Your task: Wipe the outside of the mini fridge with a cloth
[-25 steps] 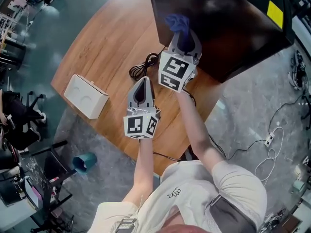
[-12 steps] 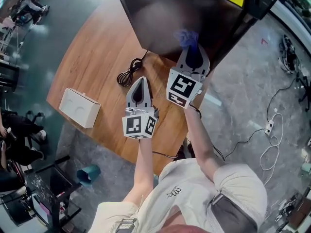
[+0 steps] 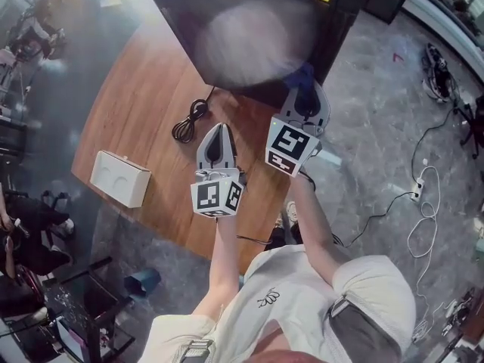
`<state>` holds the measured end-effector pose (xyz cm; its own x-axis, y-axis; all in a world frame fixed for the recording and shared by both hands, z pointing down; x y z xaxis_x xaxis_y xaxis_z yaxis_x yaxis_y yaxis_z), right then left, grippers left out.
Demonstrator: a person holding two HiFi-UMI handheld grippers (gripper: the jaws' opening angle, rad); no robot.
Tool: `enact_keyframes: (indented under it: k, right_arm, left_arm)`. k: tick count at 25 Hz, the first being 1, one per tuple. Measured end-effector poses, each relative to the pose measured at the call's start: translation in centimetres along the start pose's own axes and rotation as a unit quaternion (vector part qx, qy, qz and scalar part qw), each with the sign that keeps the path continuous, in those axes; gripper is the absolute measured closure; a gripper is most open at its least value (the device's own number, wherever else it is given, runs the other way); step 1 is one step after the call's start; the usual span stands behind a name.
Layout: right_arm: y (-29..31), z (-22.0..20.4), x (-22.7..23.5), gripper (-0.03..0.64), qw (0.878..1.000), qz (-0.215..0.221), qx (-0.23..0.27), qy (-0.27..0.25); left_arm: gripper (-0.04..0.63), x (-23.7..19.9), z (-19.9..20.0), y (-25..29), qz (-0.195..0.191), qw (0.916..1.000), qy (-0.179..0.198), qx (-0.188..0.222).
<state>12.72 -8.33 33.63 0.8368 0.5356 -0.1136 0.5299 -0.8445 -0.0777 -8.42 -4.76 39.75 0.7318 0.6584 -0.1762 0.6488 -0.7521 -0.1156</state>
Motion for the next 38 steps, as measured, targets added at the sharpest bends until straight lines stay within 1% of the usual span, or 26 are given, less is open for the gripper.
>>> enact_keyframes:
  k: [5,10,14,17,20,22,27,31,34,38]
  right_arm:
    - [-0.1,-0.2,1.8,0.555,1.0,-0.019,-0.008,-0.005]
    - [0.1,-0.3,3.2,0.555,1.0,-0.02,-0.011,-0.011]
    - [0.1,-0.6,4.7,0.555,0.999,-0.04,-0.016,-0.014]
    - [0.2,-0.7,5.0,0.555,0.999,-0.044,-0.018,-0.018]
    - [-0.5,-0.6,4.7,0.555,0.999,-0.04,-0.016,-0.005]
    - [-1.3,-0.4,4.0,0.555,1.0,-0.022,-0.011,0.008]
    - [-2.8,0.4,0.5,0.555,0.999,0.044,0.003,0.025]
    - [-3.1,0.5,-4.0,0.555,0.994,0.098,0.001,0.044]
    - [-3.2,0.2,-8.0,0.555,0.989,0.137,0.001,0.048]
    - [-2.3,-0.2,-13.3,0.555,0.984,0.171,0.005,0.046]
  left_arm:
    - [0.591,0.8,0.1,-0.1,-0.006,1.0,0.003,-0.002]
    - [0.591,1.0,0.5,-0.3,-0.005,1.0,0.003,0.005]
    - [0.591,1.3,0.5,-0.2,-0.007,0.9999,0.002,0.007]
    - [0.591,1.3,0.5,-0.3,-0.008,0.9999,0.002,0.008]
    - [0.591,0.9,0.4,-0.3,-0.002,1.0,-0.003,0.009]
    - [0.591,0.6,0.3,-0.4,0.008,0.9999,-0.007,0.013]
    - [0.591,0.0,0.2,-1.1,0.026,0.9995,-0.006,0.015]
    - [0.591,-1.6,0.0,-2.1,0.047,0.9988,-0.003,0.014]
    - [0.591,-3.0,-0.2,-3.6,0.073,0.9973,-0.001,0.014]
    - [0.591,-5.2,-0.8,-5.1,0.096,0.9953,0.002,0.009]
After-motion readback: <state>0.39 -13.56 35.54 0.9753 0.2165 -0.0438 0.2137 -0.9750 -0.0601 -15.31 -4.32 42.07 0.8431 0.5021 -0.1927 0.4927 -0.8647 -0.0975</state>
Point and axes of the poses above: the fingertips, and each gripper's own axes: y forward along the fingers, x to its right, z out of its top, the point moved 9 cm from there along -y, backward along the fingers, and after that the axes turned 14 degrees about -z, right-handed, at the moved point
